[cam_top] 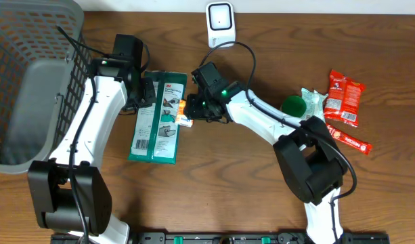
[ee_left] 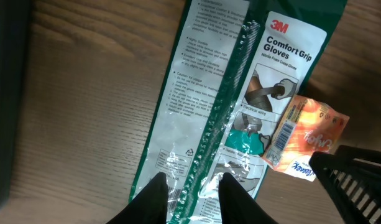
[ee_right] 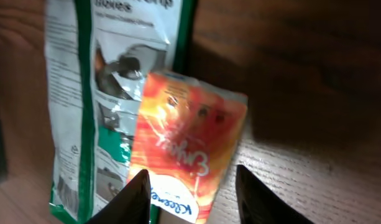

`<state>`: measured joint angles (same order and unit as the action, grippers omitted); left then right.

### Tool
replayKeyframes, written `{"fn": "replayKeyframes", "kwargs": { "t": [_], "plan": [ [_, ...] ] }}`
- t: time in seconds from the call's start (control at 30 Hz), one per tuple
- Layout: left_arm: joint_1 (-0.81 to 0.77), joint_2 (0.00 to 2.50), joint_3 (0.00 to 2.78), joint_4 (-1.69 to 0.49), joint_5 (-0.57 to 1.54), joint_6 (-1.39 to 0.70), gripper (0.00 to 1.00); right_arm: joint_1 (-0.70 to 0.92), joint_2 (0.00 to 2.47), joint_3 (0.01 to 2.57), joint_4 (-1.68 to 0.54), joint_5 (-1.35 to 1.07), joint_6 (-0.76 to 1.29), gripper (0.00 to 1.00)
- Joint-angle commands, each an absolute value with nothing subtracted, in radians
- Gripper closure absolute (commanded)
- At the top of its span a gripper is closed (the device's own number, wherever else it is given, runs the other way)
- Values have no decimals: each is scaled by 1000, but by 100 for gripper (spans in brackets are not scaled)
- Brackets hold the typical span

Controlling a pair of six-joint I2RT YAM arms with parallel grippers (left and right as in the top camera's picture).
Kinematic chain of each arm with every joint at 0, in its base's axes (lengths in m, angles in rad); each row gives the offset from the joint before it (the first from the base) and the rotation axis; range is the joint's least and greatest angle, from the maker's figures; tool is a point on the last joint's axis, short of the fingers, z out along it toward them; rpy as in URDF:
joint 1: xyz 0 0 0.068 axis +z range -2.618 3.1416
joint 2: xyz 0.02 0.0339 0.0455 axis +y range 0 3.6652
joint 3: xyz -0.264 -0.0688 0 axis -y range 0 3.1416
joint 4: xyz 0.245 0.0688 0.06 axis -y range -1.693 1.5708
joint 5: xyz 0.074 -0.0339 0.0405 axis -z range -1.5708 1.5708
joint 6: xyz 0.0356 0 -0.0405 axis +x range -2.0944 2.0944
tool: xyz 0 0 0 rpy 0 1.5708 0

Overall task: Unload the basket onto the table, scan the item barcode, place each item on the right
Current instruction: 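Reach the right gripper to the small orange box and grasp it, then lift the orange box with the right gripper toward the scanner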

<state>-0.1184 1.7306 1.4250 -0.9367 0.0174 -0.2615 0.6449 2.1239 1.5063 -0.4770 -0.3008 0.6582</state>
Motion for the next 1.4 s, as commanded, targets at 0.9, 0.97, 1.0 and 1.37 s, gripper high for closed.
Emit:
{"fn": "replayKeyframes", "kwargs": {
  "t": [0.9, 0.97, 1.0, 1.37],
  "plan": [
    [-116, 1738, 1421, -940, 16, -259, 71, 652, 2134, 1344, -213, -237, 906, 66],
    [-116, 1738, 1421, -940, 16, -259, 71, 662, 2134, 1344, -213, -206, 909, 66],
    [-116, 1738, 1421, -940, 16, -259, 71, 665, 2134, 1344, -213, -193, 910, 67],
    [-116, 1735, 1423, -935, 16, -258, 71, 608, 2090, 1345, -212, -392, 770, 99]
  ]
}}
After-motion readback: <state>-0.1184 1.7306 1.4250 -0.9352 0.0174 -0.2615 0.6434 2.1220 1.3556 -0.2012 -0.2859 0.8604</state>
